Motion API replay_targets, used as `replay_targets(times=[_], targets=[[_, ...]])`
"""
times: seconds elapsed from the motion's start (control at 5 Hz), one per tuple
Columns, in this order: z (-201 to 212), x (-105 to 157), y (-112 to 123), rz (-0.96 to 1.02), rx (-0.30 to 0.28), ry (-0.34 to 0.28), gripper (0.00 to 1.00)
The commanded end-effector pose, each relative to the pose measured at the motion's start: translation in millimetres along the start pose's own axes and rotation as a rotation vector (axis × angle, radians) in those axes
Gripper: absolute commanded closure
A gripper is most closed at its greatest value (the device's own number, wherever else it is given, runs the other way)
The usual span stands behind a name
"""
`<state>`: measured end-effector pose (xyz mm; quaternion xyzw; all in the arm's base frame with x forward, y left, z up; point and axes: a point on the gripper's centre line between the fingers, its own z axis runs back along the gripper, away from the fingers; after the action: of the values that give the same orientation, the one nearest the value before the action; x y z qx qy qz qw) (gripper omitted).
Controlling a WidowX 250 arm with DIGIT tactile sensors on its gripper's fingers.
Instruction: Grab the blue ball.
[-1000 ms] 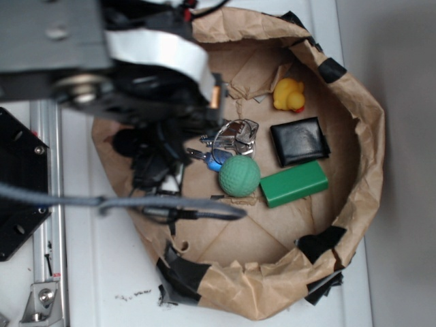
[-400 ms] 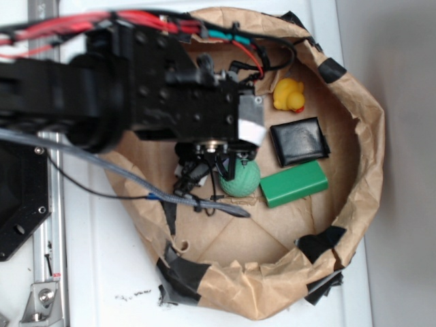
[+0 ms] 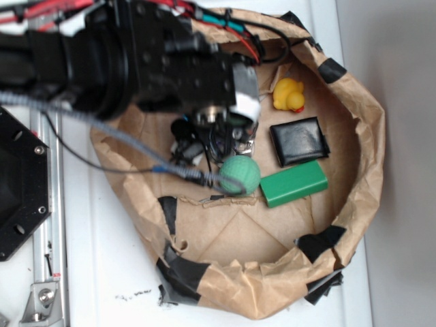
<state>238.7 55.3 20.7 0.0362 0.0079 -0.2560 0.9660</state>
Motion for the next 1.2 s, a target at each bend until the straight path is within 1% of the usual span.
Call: replay_targets(times=[0.0,0.2,0.4,0.6,1.0], targets=[[16,-5,1,0.004,0.034,-0.029,1.0],[27,-7,0,0.003,0.04,-0.045,1.0],[43,-9,4,0.035,0.035,-0.063,0.8],[56,-9,7,0.075,0.025,-0.081,0.0],[44,-7,2,0.056,0.029,-0.047,0.0]])
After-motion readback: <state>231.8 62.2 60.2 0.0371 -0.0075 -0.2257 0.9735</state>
